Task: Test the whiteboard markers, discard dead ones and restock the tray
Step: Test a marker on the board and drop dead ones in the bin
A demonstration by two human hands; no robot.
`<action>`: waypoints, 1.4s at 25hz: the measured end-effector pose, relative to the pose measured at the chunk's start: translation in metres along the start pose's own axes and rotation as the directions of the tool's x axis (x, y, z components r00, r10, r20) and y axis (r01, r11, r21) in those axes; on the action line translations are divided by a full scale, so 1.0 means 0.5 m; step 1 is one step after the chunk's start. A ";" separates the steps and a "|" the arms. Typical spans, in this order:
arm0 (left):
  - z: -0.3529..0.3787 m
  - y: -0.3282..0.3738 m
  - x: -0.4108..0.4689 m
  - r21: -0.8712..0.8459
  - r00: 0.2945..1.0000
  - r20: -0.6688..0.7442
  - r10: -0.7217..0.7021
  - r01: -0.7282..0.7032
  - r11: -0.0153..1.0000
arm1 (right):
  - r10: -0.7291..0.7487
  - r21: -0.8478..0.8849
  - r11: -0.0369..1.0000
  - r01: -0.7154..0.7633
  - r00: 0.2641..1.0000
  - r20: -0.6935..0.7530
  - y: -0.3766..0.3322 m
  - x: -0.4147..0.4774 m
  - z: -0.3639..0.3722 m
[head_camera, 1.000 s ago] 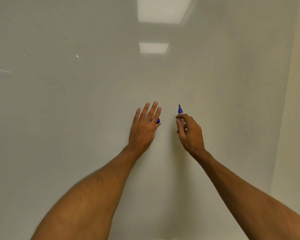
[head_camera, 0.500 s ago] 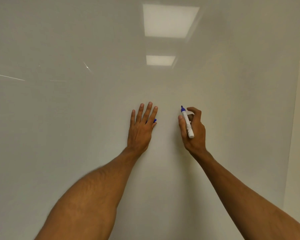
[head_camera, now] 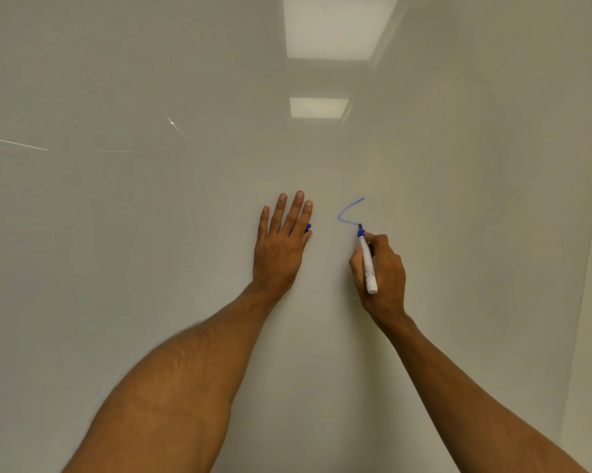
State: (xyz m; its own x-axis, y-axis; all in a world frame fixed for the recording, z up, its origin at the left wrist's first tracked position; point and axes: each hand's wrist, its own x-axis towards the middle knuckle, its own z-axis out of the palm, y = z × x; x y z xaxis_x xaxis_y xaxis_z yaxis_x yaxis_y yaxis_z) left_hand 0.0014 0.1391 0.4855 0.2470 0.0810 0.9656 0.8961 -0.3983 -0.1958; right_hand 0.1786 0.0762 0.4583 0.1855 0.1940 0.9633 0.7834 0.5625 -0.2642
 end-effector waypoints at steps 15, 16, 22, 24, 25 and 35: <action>-0.075 0.017 0.014 -0.120 0.971 0.232 -0.059 0.089 0.989 | 0.010 -0.056 0.998 0.011 0.932 0.363 0.004 -0.171 -0.039; -0.084 0.018 0.007 -0.126 0.967 0.249 -0.050 0.084 0.989 | 0.070 0.004 0.997 -0.076 0.930 0.360 0.000 -0.173 -0.039; -0.135 0.022 -0.159 -0.131 0.901 0.433 0.036 0.024 0.991 | -0.170 -0.014 0.981 0.191 0.903 0.395 0.001 -0.209 -0.018; -0.156 0.024 -0.225 -0.112 0.853 0.521 0.019 0.046 0.993 | -0.170 0.019 0.984 0.177 0.905 0.390 -0.018 -0.222 -0.005; -0.169 0.026 -0.250 -0.105 0.836 0.549 -0.004 0.074 0.992 | -0.166 0.066 0.986 0.152 0.905 0.391 -0.031 -0.231 0.001; -0.272 -0.036 -0.445 -0.006 0.558 0.751 -0.354 0.541 0.841 | -0.065 0.235 0.960 -0.153 0.695 0.716 -0.123 -0.395 0.076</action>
State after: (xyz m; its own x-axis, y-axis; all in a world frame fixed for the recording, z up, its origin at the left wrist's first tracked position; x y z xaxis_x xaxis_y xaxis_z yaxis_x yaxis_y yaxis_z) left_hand -0.1197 0.0040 0.2975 0.0979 0.8720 0.4796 0.8851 -0.2967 0.3587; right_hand 0.0713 0.0340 0.2824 -0.3464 0.6736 0.6529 0.5839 0.6995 -0.4119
